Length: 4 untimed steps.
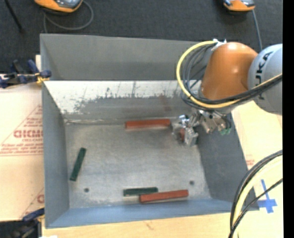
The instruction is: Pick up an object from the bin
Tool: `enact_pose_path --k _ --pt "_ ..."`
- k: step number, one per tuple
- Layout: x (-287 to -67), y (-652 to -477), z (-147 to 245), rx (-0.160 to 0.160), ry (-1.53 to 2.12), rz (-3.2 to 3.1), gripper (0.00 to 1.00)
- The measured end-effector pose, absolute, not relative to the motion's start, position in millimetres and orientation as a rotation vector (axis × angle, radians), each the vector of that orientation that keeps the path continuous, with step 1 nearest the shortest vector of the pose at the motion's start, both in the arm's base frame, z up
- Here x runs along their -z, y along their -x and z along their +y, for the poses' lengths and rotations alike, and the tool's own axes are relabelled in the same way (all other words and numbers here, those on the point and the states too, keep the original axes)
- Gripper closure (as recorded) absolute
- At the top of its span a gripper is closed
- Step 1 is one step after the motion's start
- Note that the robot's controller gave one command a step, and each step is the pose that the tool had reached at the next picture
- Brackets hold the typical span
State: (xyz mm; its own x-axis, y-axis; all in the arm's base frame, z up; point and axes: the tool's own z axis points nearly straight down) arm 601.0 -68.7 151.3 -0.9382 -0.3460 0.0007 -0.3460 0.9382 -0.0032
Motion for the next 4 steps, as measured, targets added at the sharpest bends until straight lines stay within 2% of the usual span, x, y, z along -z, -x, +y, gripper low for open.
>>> enact_pose_path --k 1,2,3,4 --pt "-153.0 -602.4 -64.9 -0.002 -0.558 -3.096 0.00" --pt "-71.1 -611.9 -119.1 -0.008 -1.106 -2.946 0.00" --pt "-72.9 -613.2 -117.0 -0.004 -1.104 -2.951 1.00" --pt "-204.9 -634.6 -107.6 -0.011 -1.215 -2.911 1.00"
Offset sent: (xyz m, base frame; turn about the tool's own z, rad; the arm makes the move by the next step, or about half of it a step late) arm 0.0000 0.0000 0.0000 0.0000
